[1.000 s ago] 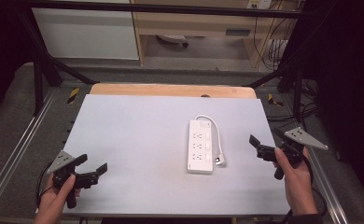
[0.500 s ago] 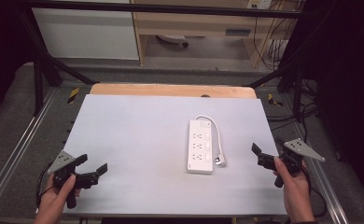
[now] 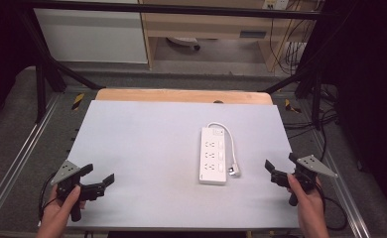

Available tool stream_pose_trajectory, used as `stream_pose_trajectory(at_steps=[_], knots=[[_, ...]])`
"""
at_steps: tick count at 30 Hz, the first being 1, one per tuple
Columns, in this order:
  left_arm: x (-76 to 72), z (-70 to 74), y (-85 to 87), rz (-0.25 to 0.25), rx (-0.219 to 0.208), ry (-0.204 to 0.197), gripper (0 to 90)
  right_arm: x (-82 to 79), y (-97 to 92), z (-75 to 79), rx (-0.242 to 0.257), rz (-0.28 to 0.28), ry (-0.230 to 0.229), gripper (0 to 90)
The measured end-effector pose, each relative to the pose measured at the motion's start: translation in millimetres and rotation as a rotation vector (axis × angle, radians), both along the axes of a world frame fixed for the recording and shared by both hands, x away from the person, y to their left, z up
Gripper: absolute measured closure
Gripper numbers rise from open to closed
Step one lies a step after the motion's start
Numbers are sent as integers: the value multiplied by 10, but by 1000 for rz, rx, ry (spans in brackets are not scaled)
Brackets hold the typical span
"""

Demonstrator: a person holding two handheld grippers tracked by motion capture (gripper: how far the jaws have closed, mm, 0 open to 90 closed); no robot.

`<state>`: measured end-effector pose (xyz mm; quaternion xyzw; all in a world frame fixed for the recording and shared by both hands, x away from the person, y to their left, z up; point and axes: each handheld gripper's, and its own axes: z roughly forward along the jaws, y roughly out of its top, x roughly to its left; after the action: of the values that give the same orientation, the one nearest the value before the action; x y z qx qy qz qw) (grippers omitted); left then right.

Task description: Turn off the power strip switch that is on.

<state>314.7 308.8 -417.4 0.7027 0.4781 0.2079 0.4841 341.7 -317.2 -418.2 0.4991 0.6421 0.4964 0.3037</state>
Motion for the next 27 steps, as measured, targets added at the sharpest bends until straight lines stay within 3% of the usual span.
stream_pose_trajectory(at_steps=[14, 27], knots=[[-1, 0, -2, 1, 3, 0, 58, 67, 98, -201, -19, 20, 45, 20], [3, 0, -12, -8, 11, 0, 58, 294, 236, -350, -49, 47, 121, 22]])
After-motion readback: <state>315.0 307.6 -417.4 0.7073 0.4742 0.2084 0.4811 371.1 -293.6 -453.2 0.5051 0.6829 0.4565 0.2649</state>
